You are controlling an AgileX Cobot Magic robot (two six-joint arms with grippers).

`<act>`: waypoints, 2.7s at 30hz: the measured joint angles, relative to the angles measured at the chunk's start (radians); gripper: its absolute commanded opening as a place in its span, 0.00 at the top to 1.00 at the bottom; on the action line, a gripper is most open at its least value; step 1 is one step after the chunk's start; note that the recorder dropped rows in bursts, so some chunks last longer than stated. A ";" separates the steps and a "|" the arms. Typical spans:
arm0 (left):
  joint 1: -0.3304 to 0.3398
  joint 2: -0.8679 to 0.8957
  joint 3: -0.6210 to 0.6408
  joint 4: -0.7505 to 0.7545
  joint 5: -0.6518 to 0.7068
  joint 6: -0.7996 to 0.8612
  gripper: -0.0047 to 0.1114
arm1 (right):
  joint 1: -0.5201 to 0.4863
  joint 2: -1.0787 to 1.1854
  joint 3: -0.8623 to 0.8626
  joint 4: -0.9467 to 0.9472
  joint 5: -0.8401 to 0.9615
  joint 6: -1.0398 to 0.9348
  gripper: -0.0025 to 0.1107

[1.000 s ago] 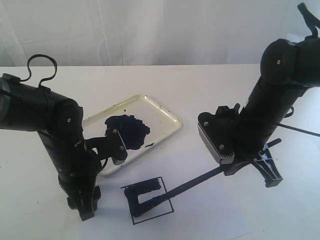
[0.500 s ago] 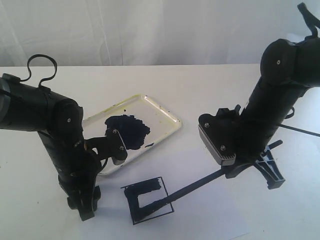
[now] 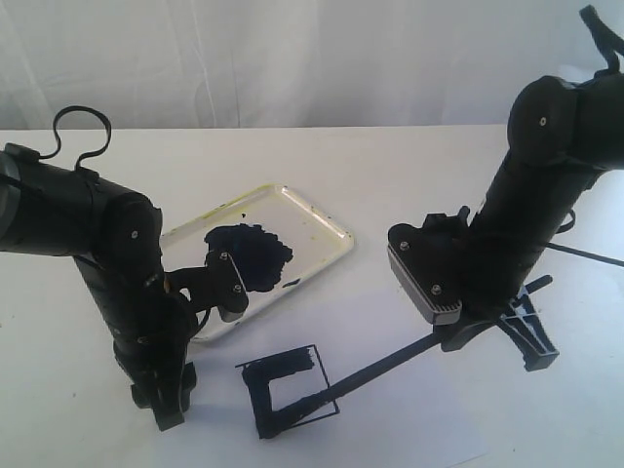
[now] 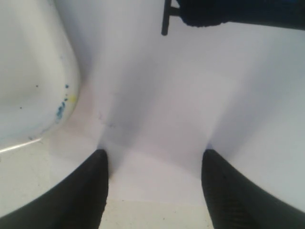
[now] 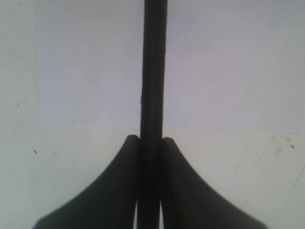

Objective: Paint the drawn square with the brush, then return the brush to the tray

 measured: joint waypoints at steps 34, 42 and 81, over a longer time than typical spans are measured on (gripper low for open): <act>0.000 0.000 0.000 0.000 0.000 0.000 0.43 | 0.000 -0.075 0.000 -0.138 0.002 0.100 0.98; 0.000 0.000 0.000 0.000 0.000 0.000 0.43 | 0.000 -0.075 0.000 -0.180 0.002 0.144 0.98; 0.000 0.000 0.000 0.000 0.000 0.000 0.43 | 0.000 -0.102 0.000 -0.264 0.039 0.229 0.98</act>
